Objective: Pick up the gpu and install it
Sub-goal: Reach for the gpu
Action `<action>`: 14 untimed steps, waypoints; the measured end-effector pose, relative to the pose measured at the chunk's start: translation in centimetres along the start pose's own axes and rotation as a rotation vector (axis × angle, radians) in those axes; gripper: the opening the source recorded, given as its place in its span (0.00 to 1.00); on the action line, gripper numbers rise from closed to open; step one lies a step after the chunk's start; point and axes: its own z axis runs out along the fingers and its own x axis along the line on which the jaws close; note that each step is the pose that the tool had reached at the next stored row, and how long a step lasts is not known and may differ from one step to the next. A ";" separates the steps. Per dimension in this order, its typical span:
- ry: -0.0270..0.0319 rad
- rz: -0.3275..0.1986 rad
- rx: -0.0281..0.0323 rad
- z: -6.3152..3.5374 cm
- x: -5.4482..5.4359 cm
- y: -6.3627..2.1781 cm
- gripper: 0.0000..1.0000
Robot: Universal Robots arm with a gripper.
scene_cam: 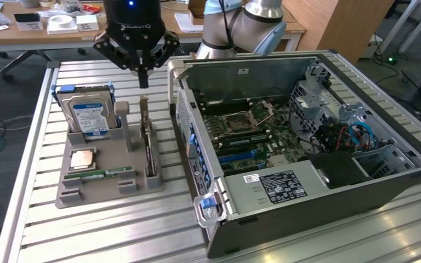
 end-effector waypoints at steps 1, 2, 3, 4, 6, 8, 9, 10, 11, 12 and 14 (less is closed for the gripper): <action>0.0000 0.000 -0.0001 0.00 0.1 0.00 0.11; 0.0000 0.000 -0.0001 0.00 0.1 0.00 0.11; 0.0000 0.000 -0.0001 0.00 0.1 0.00 0.11; 0.0000 0.000 -0.0001 0.00 0.1 0.00 0.11; 0.0000 0.000 0.0000 0.00 0.1 -0.01 0.11; 0.0000 0.000 0.0000 0.00 0.3 -0.02 0.11; 0.0000 0.000 -0.0001 0.00 0.4 -0.03 0.11; 0.0000 0.000 0.0000 -0.01 0.5 -0.04 0.11; 0.0000 0.000 0.0000 -0.01 0.5 -0.04 0.11; -0.0001 0.000 -0.0001 -0.01 0.6 -0.05 0.11; 0.0000 0.000 0.0000 -0.01 0.6 -0.05 0.11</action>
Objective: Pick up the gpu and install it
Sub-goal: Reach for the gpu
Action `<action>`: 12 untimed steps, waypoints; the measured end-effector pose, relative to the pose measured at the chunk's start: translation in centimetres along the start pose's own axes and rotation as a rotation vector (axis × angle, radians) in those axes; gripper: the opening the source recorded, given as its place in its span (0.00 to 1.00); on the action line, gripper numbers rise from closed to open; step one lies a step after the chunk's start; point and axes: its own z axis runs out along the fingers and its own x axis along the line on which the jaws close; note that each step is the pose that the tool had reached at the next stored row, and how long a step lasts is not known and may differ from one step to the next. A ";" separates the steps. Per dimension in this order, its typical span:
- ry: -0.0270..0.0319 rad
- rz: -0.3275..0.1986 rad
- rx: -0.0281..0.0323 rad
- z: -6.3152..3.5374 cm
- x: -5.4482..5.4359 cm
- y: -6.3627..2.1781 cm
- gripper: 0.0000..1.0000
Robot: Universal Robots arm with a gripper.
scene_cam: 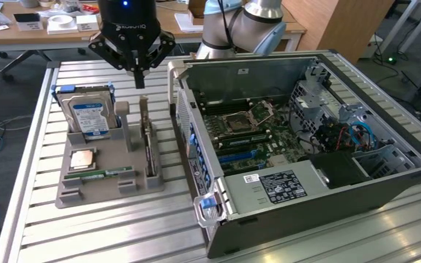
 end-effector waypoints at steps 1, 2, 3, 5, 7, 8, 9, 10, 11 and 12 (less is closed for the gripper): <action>0.0001 0.000 0.0002 -0.01 0.0 -0.03 0.11; 0.0000 0.000 0.0002 -0.01 0.0 -0.08 0.11; 0.0000 0.000 0.0002 -0.01 0.0 -0.16 0.11; 0.0000 0.000 0.0003 -0.02 0.0 -0.42 0.11; 0.0000 0.000 0.0004 -0.04 0.0 -0.73 0.11; 0.0000 0.000 0.0004 -0.04 0.0 -0.89 0.11; -0.0001 0.000 0.0004 -0.04 -0.1 -1.04 0.11; 0.0000 0.000 0.0005 -0.05 -0.1 -1.14 0.11; 0.0000 0.000 0.0005 -0.05 0.0 -1.18 0.11; -0.0001 0.001 0.0005 -0.05 0.1 -1.20 0.11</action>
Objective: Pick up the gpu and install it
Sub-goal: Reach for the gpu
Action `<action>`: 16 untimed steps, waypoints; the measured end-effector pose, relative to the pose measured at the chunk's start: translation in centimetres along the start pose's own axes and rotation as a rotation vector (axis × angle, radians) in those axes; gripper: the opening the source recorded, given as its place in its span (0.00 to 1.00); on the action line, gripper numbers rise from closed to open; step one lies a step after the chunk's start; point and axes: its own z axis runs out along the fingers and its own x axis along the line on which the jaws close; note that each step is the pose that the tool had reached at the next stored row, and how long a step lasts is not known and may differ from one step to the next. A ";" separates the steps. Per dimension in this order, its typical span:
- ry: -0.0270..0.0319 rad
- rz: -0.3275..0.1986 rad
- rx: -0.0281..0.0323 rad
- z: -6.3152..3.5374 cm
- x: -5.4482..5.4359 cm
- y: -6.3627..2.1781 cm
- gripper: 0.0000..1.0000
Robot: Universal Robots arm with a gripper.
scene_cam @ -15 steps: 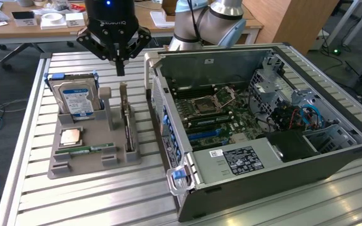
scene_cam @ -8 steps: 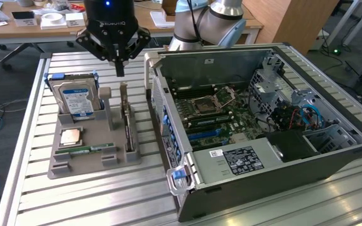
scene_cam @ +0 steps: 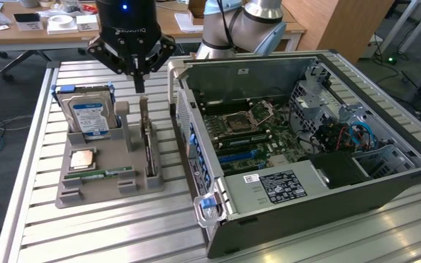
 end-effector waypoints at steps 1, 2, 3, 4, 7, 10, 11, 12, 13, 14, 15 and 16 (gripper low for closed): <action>-0.0001 0.000 0.0000 0.01 0.1 -0.03 0.11; 0.0001 0.000 0.0001 0.00 0.2 -0.05 0.11; 0.0001 0.000 0.0000 0.00 0.3 -0.07 0.11; 0.0001 0.000 0.0000 0.01 0.4 -0.09 0.11; 0.0000 -0.001 0.0009 0.01 0.5 -0.27 0.11; 0.0000 0.000 0.0019 -0.01 0.6 -0.61 0.11; -0.0001 0.000 0.0022 -0.02 0.6 -0.73 0.11; -0.0001 0.000 0.0025 -0.02 0.6 -0.85 0.11; -0.0001 0.000 0.0030 -0.03 0.6 -0.99 0.11; -0.0001 0.000 0.0034 -0.03 0.6 -1.10 0.11; -0.0002 0.000 0.0037 -0.03 0.7 -1.19 0.11; -0.0003 0.000 0.0041 -0.03 0.7 -1.22 0.11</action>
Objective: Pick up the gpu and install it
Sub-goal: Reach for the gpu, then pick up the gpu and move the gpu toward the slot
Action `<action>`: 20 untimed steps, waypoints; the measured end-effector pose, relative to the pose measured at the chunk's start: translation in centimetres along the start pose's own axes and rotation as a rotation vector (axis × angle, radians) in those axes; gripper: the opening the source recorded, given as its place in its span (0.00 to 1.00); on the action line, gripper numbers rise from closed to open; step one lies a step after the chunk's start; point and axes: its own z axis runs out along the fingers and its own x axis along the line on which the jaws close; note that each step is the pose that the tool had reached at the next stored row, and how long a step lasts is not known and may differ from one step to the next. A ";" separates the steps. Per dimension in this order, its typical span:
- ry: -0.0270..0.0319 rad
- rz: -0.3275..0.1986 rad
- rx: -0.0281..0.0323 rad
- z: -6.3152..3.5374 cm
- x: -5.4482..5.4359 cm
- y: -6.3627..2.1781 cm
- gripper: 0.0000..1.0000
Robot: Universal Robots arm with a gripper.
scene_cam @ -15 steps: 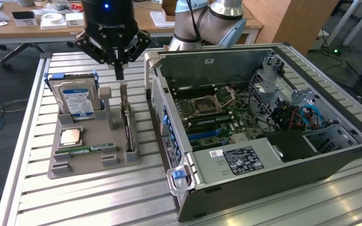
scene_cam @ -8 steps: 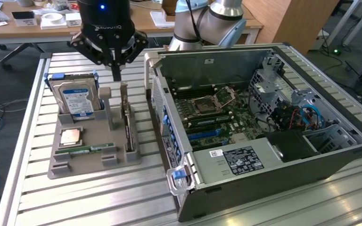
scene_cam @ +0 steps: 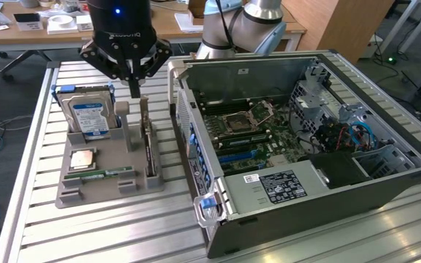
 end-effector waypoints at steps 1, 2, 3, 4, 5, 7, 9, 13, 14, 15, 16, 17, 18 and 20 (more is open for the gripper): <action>0.0002 0.000 0.0001 0.01 0.1 -0.01 0.11; 0.0000 0.000 0.0001 0.03 0.3 -0.03 0.11; 0.0001 0.000 0.0001 0.04 0.5 -0.05 0.11; 0.0000 0.000 0.0000 0.06 0.6 -0.06 0.11; 0.0000 0.000 0.0000 0.06 0.7 -0.06 0.11; 0.0000 0.000 0.0000 0.06 0.7 -0.07 0.11; 0.0001 0.000 0.0001 0.06 0.7 -0.06 0.11; 0.0000 0.000 0.0000 0.06 0.7 -0.06 0.11; 0.0001 0.000 0.0000 0.06 0.7 -0.06 0.11; 0.0000 0.000 0.0000 0.06 0.7 -0.06 0.11; 0.0001 0.000 0.0000 0.06 0.7 -0.07 0.11; 0.0001 0.000 0.0000 0.06 0.7 -0.07 0.11; 0.0001 0.000 0.0000 0.06 0.7 -0.06 0.11; 0.0001 0.000 0.0001 0.06 0.7 -0.07 0.11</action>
